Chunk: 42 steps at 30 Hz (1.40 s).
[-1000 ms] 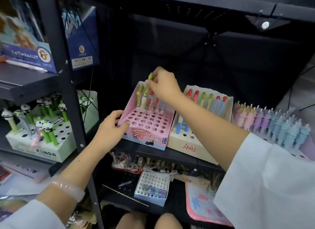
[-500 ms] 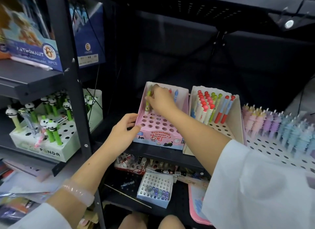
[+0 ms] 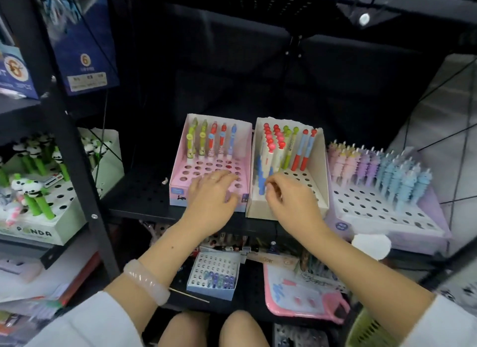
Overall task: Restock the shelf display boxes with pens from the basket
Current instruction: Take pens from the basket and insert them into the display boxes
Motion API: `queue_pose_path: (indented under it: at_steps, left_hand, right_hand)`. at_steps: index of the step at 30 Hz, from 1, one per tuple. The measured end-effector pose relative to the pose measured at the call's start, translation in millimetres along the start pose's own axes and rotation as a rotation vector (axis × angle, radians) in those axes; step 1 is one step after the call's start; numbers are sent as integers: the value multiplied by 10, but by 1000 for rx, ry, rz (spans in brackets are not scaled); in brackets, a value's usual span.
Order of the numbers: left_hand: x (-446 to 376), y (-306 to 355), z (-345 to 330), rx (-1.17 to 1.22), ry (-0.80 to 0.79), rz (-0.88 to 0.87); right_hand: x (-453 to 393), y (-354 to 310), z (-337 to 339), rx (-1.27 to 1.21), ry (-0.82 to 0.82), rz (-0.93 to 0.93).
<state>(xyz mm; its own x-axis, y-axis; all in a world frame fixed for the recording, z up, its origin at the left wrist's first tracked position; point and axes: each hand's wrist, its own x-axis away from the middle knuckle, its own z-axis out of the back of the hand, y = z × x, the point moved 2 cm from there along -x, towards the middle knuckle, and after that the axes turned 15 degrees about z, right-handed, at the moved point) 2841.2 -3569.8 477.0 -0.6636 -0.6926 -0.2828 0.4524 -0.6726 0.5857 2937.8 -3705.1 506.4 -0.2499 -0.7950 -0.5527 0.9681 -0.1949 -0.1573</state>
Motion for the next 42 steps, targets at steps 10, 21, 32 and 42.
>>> queue_pose_path:
  at_steps: [10,21,32,42]
  left_hand:
    - [166,20,-21,-331,-6,-76]
    - [609,342,99,-118,121,-102]
    - [2109,1320,-1615,175,-745,-268]
    - [2332,1309,-2295,-28,-989,-236]
  right_hand:
    - [468,203,-166,216,-193,15]
    - [759,123,432,-124,-177,70]
    - [3308,1127,288,-174,-621,-566]
    - [4960,1095,-252,81,-1199,-609]
